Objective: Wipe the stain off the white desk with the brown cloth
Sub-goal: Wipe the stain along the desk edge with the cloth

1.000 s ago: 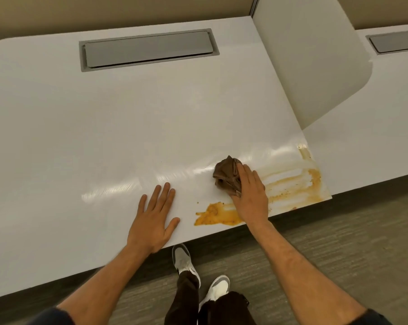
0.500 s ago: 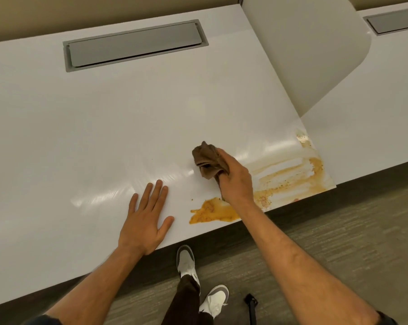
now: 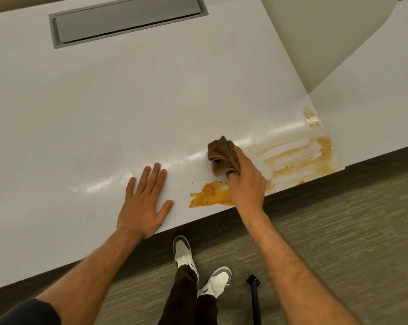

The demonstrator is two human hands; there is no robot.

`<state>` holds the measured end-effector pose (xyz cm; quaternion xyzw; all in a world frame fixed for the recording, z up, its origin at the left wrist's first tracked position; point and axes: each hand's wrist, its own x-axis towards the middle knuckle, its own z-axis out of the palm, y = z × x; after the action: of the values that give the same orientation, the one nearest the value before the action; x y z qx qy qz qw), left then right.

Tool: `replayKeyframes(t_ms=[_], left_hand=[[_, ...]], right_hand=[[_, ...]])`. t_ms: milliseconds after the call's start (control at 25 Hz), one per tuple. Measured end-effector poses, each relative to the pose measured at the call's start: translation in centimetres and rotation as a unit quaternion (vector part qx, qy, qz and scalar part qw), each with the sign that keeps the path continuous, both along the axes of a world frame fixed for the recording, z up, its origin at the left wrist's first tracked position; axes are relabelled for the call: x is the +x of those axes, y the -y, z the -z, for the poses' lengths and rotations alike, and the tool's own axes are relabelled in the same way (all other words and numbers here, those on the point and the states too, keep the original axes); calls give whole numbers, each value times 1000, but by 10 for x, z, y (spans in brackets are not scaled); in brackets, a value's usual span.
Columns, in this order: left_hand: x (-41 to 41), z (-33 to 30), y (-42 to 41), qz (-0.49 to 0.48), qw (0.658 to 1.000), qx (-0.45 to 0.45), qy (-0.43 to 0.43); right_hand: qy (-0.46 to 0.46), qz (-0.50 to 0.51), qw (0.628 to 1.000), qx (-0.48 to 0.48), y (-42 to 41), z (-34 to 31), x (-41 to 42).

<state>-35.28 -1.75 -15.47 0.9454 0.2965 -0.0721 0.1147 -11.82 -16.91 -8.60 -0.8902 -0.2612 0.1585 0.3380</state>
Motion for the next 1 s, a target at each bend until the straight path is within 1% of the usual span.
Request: replayKeyframes(t_ms=[200, 280, 360, 440, 480, 520, 600, 680, 800, 920, 1000], left_hand=[[0, -1, 1, -4, 1000, -3, 3], [1, -2, 2, -5, 1000, -6, 1], [1, -4, 1, -6, 1000, -10, -1], [0, -7, 1, -4, 1000, -14, 0], [-1, -7, 1, -1, 1000, -13, 2], [-1, -7, 1, 0, 1000, -11, 3], [1, -8, 1, 0, 1000, -10, 2], [1, -9, 1, 0, 1000, -12, -1], [0, -9, 0, 0, 1000, -15, 0], [-1, -6, 0, -2, 1000, -17, 10], [0, -4, 0, -2, 1000, -16, 15]], right_hand=[[-33, -45, 998, 14, -42, -4, -48], [-58, -36, 997, 35, -52, -5, -56], [-156, 10, 984, 83, -56, -12, -55], [-274, 58, 949, 145, -54, -24, -40], [-305, 77, 934, 171, -48, -29, -28], [-309, 92, 929, 184, -39, -34, -15], [-284, 104, 936, 182, -13, -44, 13], [-219, 75, 961, 153, 16, -52, 30], [-126, 57, 989, 44, 54, -40, 23], [-46, 45, 995, -70, 79, -10, -6], [-10, 45, 996, -82, 81, 1, -22]])
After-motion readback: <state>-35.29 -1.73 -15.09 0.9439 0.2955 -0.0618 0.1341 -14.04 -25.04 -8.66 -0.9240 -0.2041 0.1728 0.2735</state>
